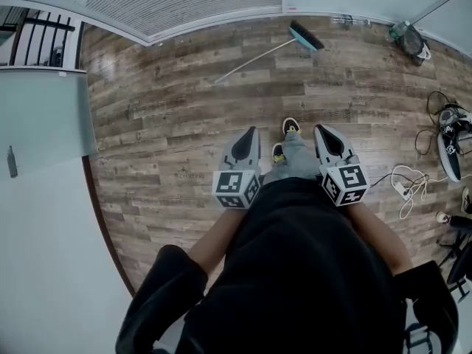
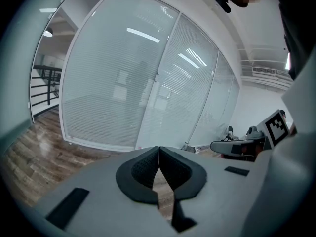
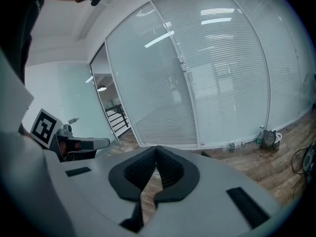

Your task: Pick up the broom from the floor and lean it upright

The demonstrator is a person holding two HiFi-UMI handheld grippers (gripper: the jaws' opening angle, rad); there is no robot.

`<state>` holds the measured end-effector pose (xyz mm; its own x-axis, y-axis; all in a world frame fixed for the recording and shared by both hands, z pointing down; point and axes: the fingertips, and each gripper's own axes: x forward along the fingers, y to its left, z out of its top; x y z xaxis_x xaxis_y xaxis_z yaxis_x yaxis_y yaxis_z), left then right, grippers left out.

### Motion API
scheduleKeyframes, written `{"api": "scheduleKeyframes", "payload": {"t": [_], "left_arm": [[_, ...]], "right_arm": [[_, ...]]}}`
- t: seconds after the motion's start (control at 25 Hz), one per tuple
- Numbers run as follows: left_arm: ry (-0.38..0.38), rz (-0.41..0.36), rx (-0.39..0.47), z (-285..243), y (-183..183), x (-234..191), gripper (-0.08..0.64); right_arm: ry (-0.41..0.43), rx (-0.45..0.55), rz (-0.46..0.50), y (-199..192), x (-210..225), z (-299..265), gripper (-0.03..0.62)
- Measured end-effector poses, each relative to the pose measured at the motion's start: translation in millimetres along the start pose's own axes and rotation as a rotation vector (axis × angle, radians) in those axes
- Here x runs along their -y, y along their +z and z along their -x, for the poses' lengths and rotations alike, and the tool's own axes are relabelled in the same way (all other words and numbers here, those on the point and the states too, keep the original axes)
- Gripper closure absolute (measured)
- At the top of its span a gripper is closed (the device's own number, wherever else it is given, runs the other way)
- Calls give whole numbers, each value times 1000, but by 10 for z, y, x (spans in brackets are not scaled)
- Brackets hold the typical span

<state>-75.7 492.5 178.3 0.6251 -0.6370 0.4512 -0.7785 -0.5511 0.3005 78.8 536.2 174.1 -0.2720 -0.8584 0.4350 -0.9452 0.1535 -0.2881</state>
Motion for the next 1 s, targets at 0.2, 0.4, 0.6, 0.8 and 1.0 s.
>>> {"api": "scheduleKeyframes", "payload": {"t": [0.2, 0.4, 0.6, 0.8, 1.0], "left_arm": [[14, -10, 13, -357, 279, 7, 537], [38, -49, 10, -709, 515, 22, 537], [67, -49, 1, -922, 628, -23, 537], [88, -36, -19, -972, 612, -31, 537], [82, -45, -32, -1021, 637, -35, 537]], "right_arm": [[12, 28, -9, 313, 317, -279, 578], [13, 47, -73, 517, 690, -556, 578], [51, 32, -82, 571, 823, -726, 578], [50, 16, -126, 537, 906, -778, 578], [59, 21, -136, 573, 906, -832, 578]]}}
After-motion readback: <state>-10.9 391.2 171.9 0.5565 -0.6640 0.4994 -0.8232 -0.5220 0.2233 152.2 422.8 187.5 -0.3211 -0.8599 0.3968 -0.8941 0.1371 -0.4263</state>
